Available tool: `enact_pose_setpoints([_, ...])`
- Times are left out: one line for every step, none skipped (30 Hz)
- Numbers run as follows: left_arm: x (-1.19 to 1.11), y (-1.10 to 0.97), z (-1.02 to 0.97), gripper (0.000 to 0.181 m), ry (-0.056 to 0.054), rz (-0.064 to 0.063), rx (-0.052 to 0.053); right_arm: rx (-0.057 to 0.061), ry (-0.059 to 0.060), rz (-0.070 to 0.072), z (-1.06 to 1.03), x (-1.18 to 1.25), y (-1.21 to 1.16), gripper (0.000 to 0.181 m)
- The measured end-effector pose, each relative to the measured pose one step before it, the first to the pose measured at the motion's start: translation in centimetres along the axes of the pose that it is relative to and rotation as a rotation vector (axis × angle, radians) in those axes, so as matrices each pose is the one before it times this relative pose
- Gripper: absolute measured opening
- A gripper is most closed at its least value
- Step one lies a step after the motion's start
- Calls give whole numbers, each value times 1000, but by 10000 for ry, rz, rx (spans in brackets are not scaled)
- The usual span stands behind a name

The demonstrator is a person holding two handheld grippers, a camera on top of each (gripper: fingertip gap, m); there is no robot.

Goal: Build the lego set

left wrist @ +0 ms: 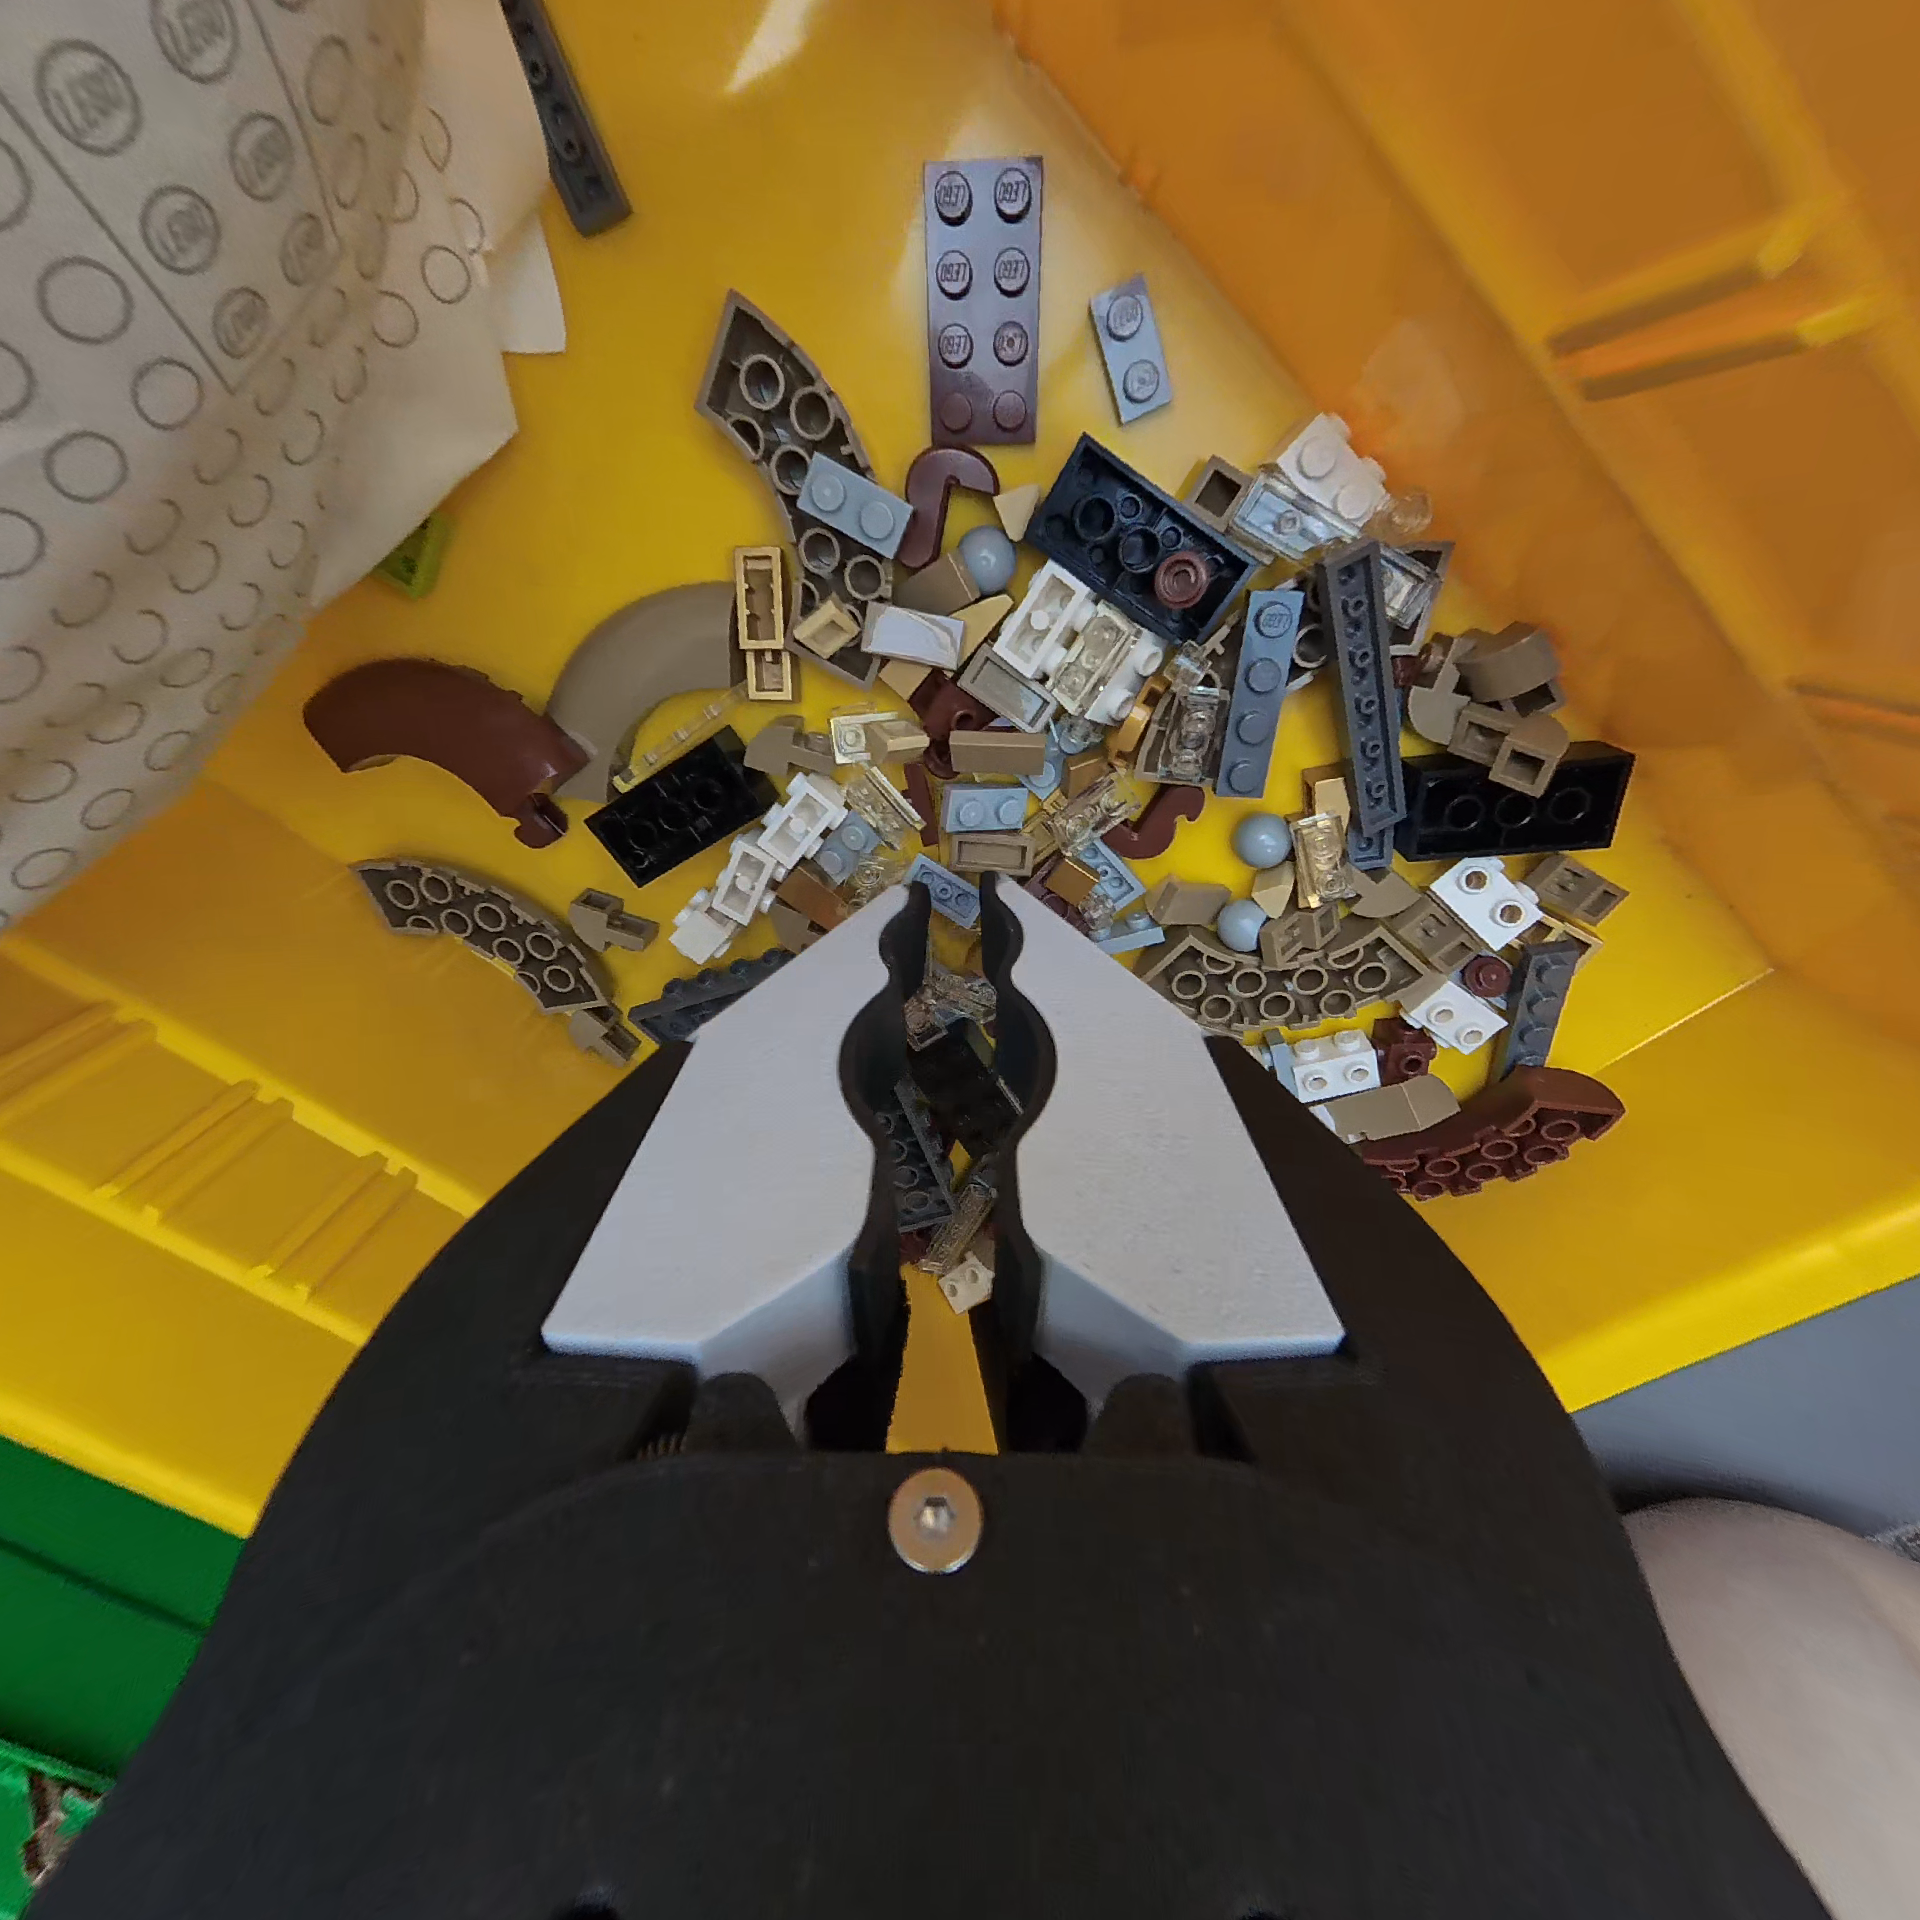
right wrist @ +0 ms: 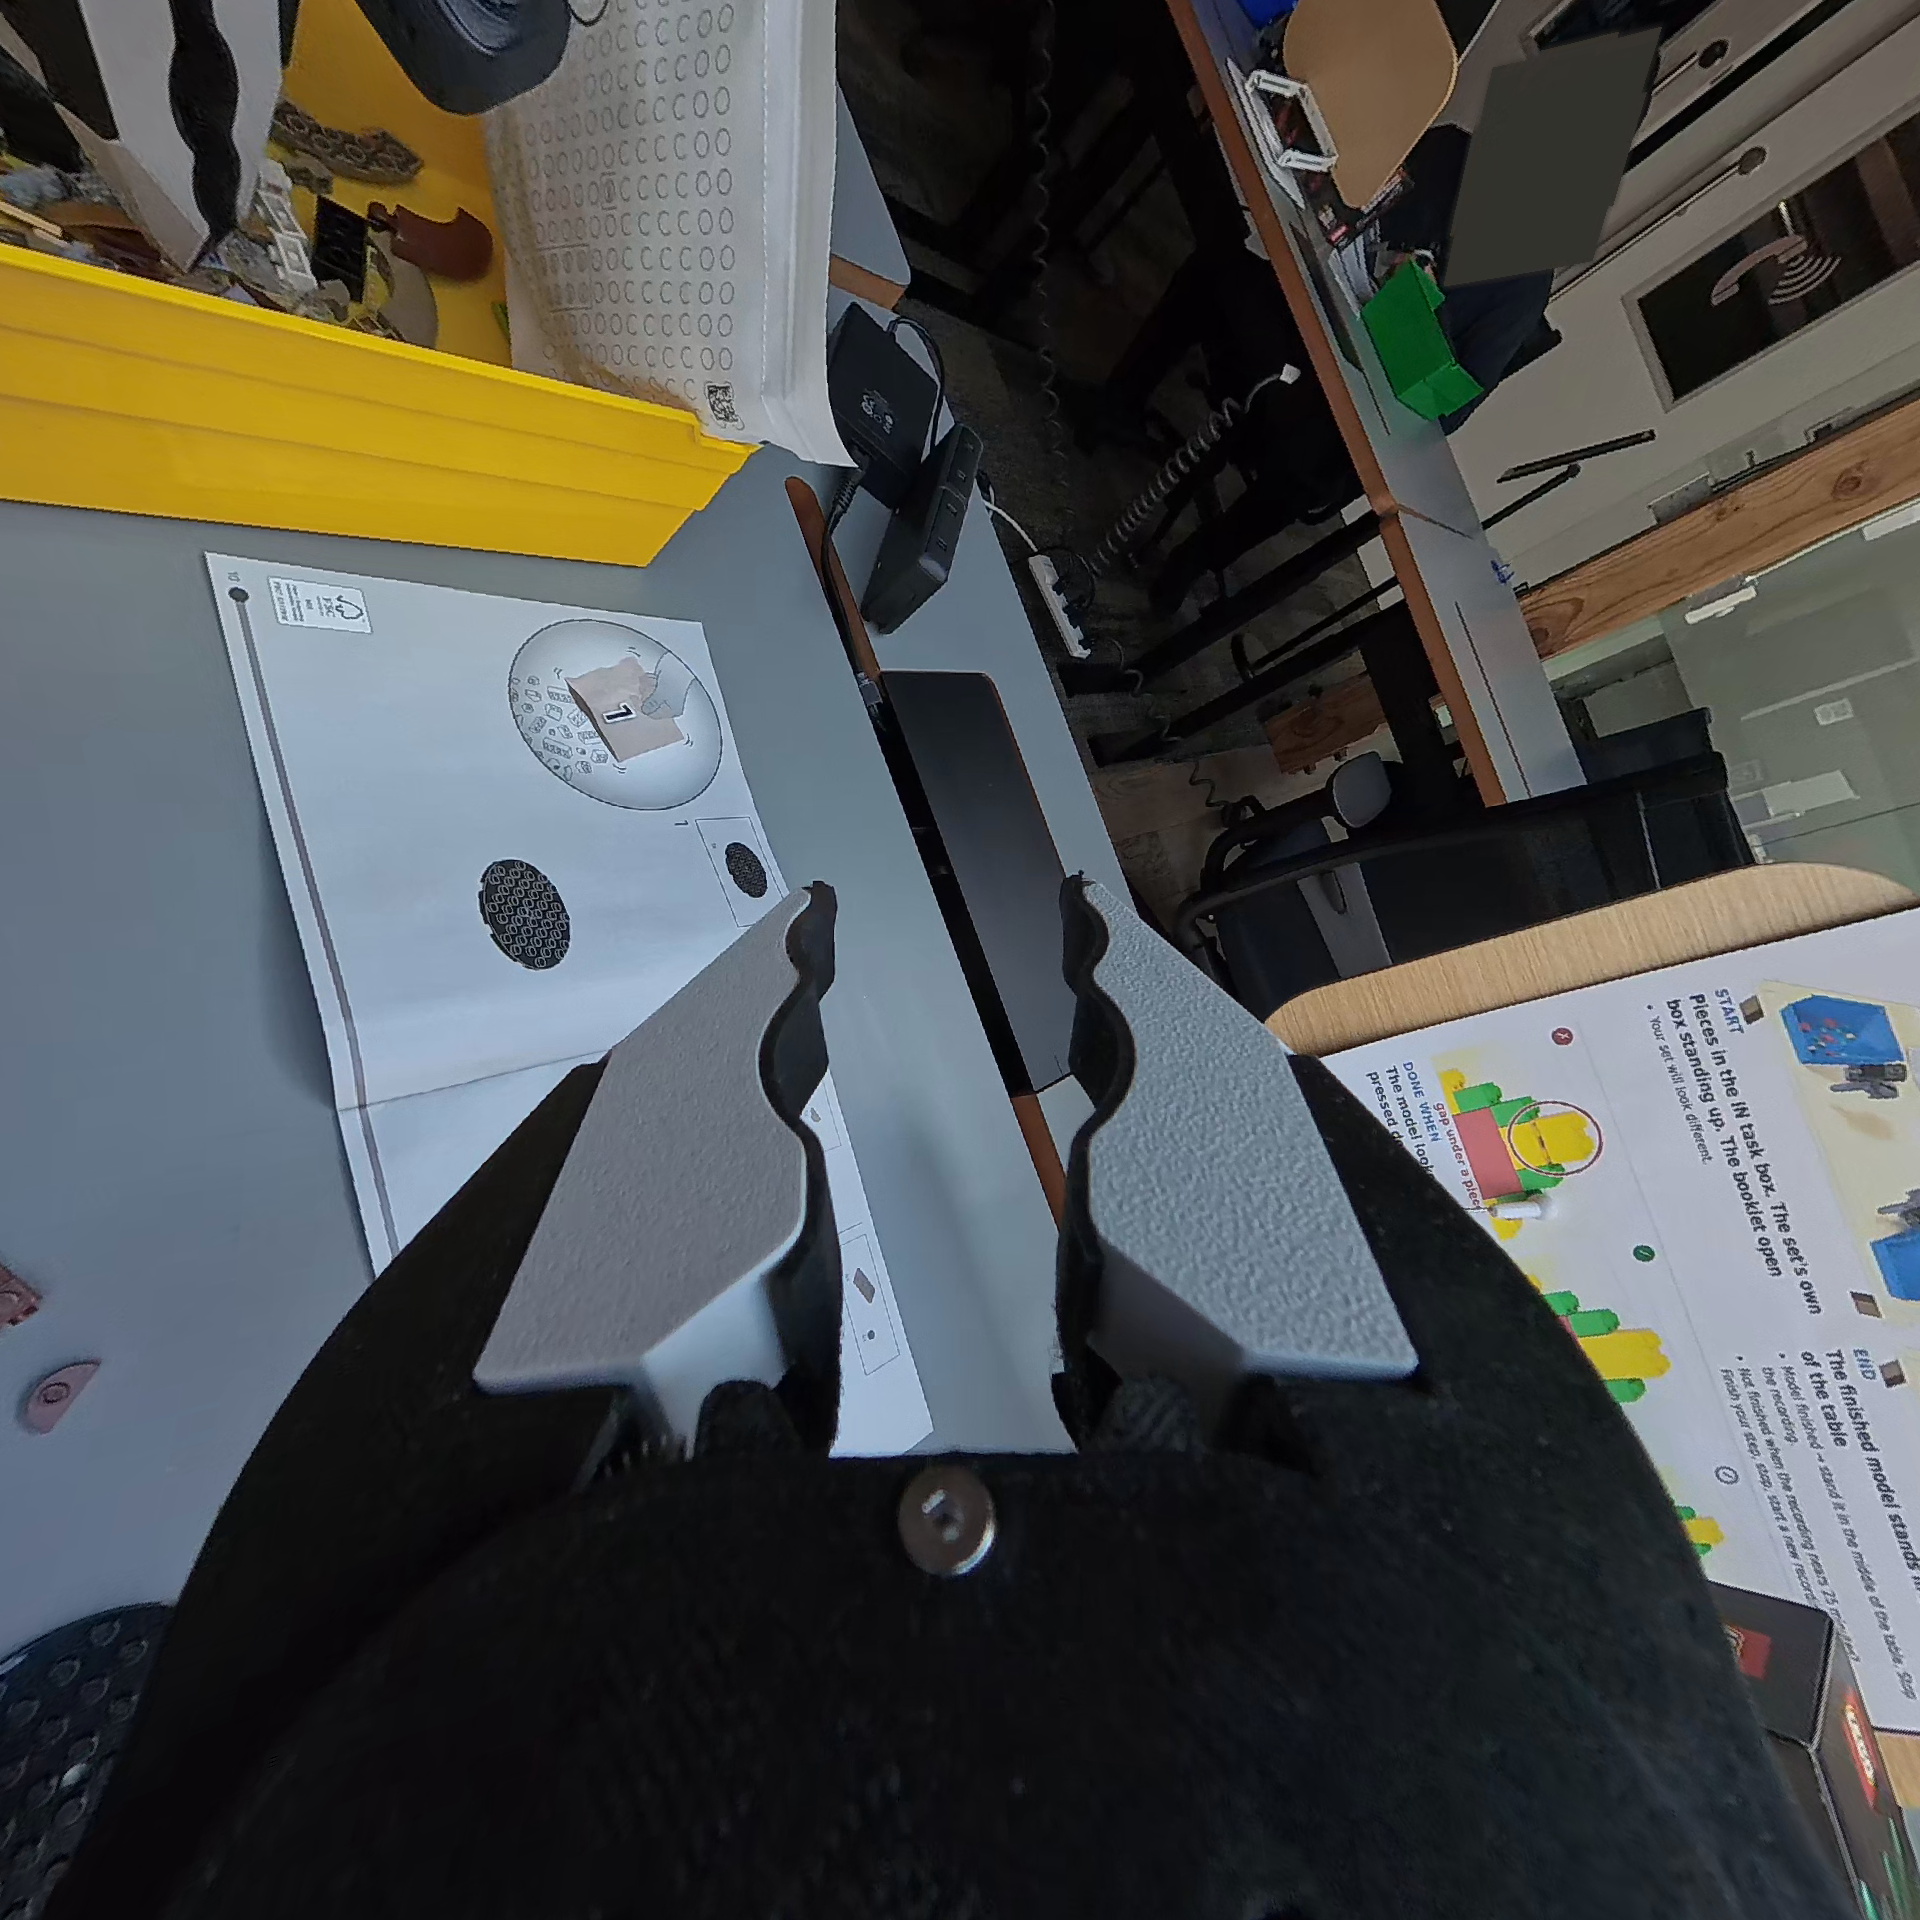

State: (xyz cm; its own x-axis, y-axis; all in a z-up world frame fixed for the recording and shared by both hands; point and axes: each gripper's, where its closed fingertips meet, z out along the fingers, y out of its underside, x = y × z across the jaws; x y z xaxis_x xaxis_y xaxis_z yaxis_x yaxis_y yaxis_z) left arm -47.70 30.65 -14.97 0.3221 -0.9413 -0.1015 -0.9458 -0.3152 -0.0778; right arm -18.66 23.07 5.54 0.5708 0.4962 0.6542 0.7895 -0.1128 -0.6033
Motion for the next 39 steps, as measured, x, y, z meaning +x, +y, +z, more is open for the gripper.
enact_pose_setpoints([-205, -126, -98, 8, -152, 10, 45, 2, -5, -3, -5, -16, -9, 44])
enact_pose_setpoints([-154, -375, -197, 9, -95, -23, 195, -4, 1, -4, -1, -1, -2, 44])
enact_pose_setpoints([17, -647, -284, 10, 50, -64, 367, -2, 9, -9, 3, 12, 9, 44])
enact_pose_setpoints([65, -824, -338, 12, 112, -89, 469, -1, 5, -3, -9, 5, 3, 44])
enact_pose_setpoints([-49, -881, -356, 16, 69, -78, 512, -1, 4, 3, -3, 9, 9, 44])
enact_pose_setpoints([-197, -905, -305, 21, -1, -39, 552, -4, 2, -2, 6, 9, 5, 44])
enact_pose_setpoints([-160, -900, -221, 28, 43, -19, 576, -8, 3, -6, -1, 2, 17, 44])
enact_pose_setpoints([40, -700, -99, 27, 177, -52, 481, -4, -1, -5, 13, -5, 3, 44])
enact_pose_setpoints([15, -430, 32, 26, 174, -79, 306, 7, -13, -1, 12, -30, -12, 44])
enact_pose_setpoints([13, -206, 137, 27, 149, -64, 167, 12, -11, -2, 4, -30, -32, 44])
enact_pose_setpoints([127, 26, 237, 26, 185, -42, 31, 3, -4, -4, 7, -14, -20, 44])
enact_pose_setpoints([148, 180, 288, 26, 172, -8, -82, -3, -3, -4, 15, -10, 15, 44])
enact_pose_setpoints([65, 168, 293, 26, 85, 24, -80, -9, -9, 0, 20, -16, 22, 44])
enact_pose_setpoints([61, 135, 285, 27, 73, 6, -71, -10, -5, 2, 23, 4, 39, 44])
enact_pose_setpoints([172, 146, 275, 28, 143, -42, -105, -13, -1, 7, 19, 13, 51, 44])
enact_pose_setpoints([181, 236, 281, 29, 155, -72, -157, -11, -1, 11, 16, 16, 42, 44])
enact_pose_setpoints([143, 349, 296, 32, 126, -86, -224, -8, -11, 4, 12, -4, 30, 44])
enact_pose_setpoints([115, 400, 247, 35, 109, -85, -238, -6, -6, -8, -2, -3, 22, 44])
enact_pose_setpoints([109, 297, 68, 27, 83, -58, -158, -6, 4, -6, -21, 4, 33, 44])
enact_pose_setpoints([-73, 471, -15, 30, -42, -65, -246, 2, 3, 3, -31, 22, 11, 44])
enact_pose_setpoints([-155, 627, -24, 29, -105, -27, -297, 14, 0, 11, -30, 25, -3, 44])
enact_pose_setpoints([-79, 646, -29, 27, -64, 24, -260, 13, 4, 17, -28, 25, 11, 44])
enact_pose_setpoints([-65, 571, -36, 27, -40, 35, -207, 1, 2, 13, -17, 30, 18, 44])
enact_pose_setpoints([-72, 407, -92, 27, -25, -1, -115, -12, 5, 3, -13, 22, 55, 44])
enact_pose_setpoints([-35, 337, -170, 26, 18, -65, -64, -16, 6, 0, -7, 25, 36, 44])
enact_pose_setpoints([-30, 316, -220, 24, 35, -110, -43, -7, 1, -1, -2, 1, 23, 44])
enact_pose_setpoints([-43, 376, -223, 23, 15, -114, -72, -1, -3, -3, -9, -7, 3, 44])
enact_pose_setpoints([23, 522, -198, 23, 28, -100, -147, -4, -1, -6, -9, -8, -1, 44])
enact_pose_setpoints([69, 553, -144, 23, 31, -52, -173, -3, 1, -8, -9, -4, -2, 44])
enact_pose_setpoints([26, 418, -160, 24, -15, 3, -107, 2, -3, -4, 0, -18, -4, 44])
enact_pose_setpoints([-92, 222, -214, 24, -88, 21, -16, 4, -12, 1, 16, -24, -23, 44])
enact_pose_setpoints([-203, 25, -274, 24, -132, -13, 79, -1, -10, -4, 22, -31, -4, 44])
enact_pose_setpoints([-187, -120, -320, 24, -92, -70, 159, -15, -4, -10, 22, -19, 7, 44])
enact_pose_setpoints([-201, -212, -340, 23, -65, -117, 203, -17, 0, -16, 19, -27, 9, 44])
enact_pose_setpoints([-292, -214, -325, 24, -104, -136, 200, -7, -6, -16, 24, -28, 3, 44])
enact_pose_setpoints([-477, -191, -318, 24, -195, -153, 189, 2, -8, -9, 6, -38, -27, 44])
enact_pose_setpoints([-483, -198, -276, 25, -184, -176, 183, 4, -3, -7, 10, -16, -30, 44])
enact_pose_setpoints([-282, -292, -192, 25, -63, -161, 196, 6, -4, -7, 13, -19, -19, 44])
enact_pose_setpoints([-23, -468, -121, 25, 49, -79, 241, 1, -6, -6, 10, -22, -11, 44])
